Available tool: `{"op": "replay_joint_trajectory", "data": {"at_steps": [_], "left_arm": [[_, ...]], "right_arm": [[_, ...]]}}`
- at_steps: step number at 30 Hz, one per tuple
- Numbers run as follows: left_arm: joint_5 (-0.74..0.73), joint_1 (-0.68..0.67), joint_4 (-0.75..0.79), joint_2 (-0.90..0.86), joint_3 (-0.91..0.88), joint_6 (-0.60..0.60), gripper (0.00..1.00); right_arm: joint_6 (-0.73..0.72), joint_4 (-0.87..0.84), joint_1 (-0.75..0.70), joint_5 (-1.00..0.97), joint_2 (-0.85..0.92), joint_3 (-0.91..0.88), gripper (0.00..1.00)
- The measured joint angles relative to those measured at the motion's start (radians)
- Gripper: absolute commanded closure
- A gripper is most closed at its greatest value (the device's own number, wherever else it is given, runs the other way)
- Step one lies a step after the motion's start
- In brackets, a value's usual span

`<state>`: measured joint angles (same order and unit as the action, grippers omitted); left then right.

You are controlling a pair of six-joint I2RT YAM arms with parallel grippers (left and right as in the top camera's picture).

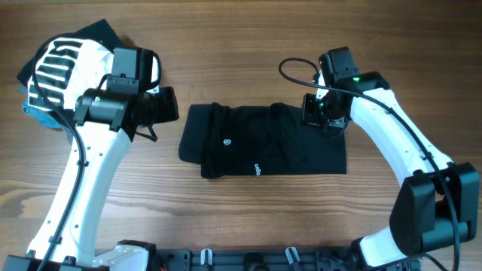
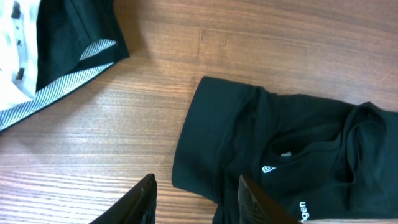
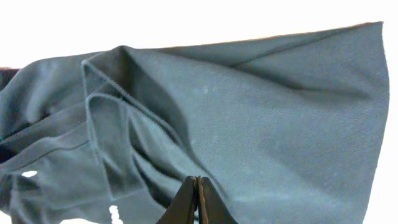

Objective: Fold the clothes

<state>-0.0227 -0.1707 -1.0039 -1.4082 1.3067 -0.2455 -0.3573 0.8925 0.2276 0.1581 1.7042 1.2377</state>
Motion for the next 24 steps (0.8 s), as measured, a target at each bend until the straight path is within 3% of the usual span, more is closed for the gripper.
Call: {"op": "replay_joint_trajectory", "data": {"at_steps": [8, 14, 19, 24], "left_arm": [[0.0, 0.0, -0.013, -0.027, 0.0, 0.0, 0.61], [0.0, 0.0, -0.01, -0.028, 0.0, 0.0, 0.61], [0.0, 0.0, -0.01, -0.028, 0.0, 0.0, 0.56], [0.0, 0.0, -0.012, -0.028, 0.0, 0.0, 0.46]], "right_arm": [[0.067, -0.08, 0.001, -0.003, 0.112, -0.127, 0.96], [0.313, -0.087, 0.049, 0.312, 0.147, -0.145, 0.96], [0.448, -0.087, 0.179, 0.465, 0.143, -0.145, 0.96], [0.432, -0.088, 0.197, 0.408, 0.081, -0.144, 0.93]]}}
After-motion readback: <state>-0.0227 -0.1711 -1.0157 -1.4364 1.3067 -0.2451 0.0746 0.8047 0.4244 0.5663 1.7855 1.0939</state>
